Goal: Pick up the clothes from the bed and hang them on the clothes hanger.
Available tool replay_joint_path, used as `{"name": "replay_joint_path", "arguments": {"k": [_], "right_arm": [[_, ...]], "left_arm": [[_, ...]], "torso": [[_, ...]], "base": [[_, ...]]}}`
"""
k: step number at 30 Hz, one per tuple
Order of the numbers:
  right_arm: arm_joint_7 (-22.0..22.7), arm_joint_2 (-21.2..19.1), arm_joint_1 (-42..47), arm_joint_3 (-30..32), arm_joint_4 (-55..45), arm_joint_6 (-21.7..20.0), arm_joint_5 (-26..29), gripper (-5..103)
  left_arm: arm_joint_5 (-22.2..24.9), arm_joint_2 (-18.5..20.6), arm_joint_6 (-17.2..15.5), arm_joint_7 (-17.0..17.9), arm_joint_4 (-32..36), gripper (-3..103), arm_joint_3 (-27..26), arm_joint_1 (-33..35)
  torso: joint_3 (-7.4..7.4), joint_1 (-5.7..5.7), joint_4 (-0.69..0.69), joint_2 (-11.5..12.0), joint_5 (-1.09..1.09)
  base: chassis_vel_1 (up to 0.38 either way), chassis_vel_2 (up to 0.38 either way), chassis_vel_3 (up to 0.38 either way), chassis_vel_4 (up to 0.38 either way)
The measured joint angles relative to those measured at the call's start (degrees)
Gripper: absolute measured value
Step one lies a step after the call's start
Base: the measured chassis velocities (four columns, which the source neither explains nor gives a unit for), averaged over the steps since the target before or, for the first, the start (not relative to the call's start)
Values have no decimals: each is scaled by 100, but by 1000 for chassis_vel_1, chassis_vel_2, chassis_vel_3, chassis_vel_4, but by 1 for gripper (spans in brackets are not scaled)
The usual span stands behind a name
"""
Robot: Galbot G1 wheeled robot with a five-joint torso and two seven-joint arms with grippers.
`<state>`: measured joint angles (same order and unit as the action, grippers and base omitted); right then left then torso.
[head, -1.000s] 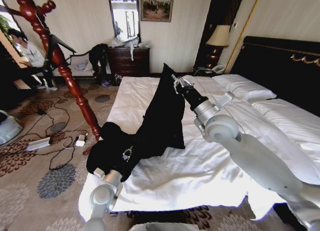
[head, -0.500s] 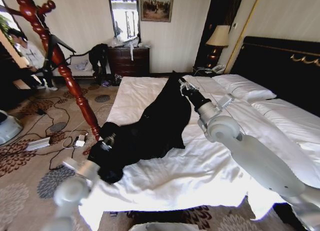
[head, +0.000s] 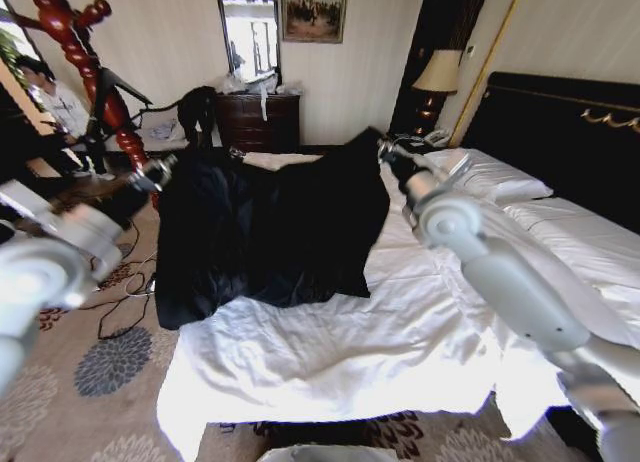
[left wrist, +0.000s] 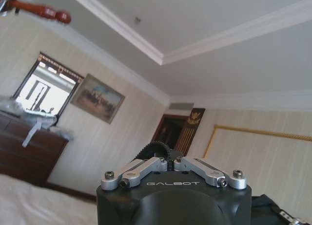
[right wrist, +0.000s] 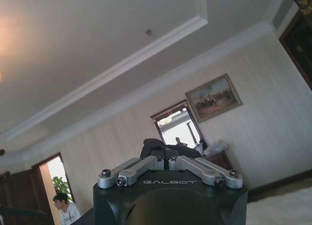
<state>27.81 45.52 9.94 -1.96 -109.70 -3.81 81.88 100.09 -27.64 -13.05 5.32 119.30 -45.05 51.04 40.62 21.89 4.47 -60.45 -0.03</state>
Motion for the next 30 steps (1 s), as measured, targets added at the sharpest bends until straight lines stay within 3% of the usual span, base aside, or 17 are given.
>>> {"name": "replay_joint_path", "arguments": {"k": [2,5,7,11,16,23,26,30], "right_arm": [[-56,74,-351,-9,133,31,137,0],[-84,157,-617,-70,268,36,197,0],[-115,426,-1138,-261,584,38,261,0],[-116,683,-1682,-372,858,41,303,0],[-106,791,-2054,-372,855,58,169,0],[-270,335,-1572,-58,-62,245,76,0],[-377,-280,-947,494,-961,391,496,0],[-412,-687,-678,887,-1414,463,795,0]], "left_arm": [[113,277,1,-76,-333,1,181,-640],[202,507,1,-140,-545,1,266,-946],[357,1025,0,-239,-834,1,236,-1164],[492,1484,40,-300,-970,1,171,-1285],[617,1765,123,-266,-782,1,30,-1359],[657,1781,142,-28,-20,1,-401,-1007],[957,1752,125,115,514,1,-630,-973],[1177,1752,118,139,761,1,-832,-966]], "torso": [[0,0,0,0,1],[0,0,3,0,1],[0,0,-1,0,3],[-1,0,-9,0,-1],[-1,-2,0,0,2],[-1,-2,-3,0,2],[-1,0,2,0,5],[-2,-2,2,0,6]], "base": [[0,0,0,0],[0,0,0,0],[0,0,0,0],[0,0,0,0],[0,0,0,0],[0,0,0,0],[0,0,0,0],[0,0,0,0]]}}
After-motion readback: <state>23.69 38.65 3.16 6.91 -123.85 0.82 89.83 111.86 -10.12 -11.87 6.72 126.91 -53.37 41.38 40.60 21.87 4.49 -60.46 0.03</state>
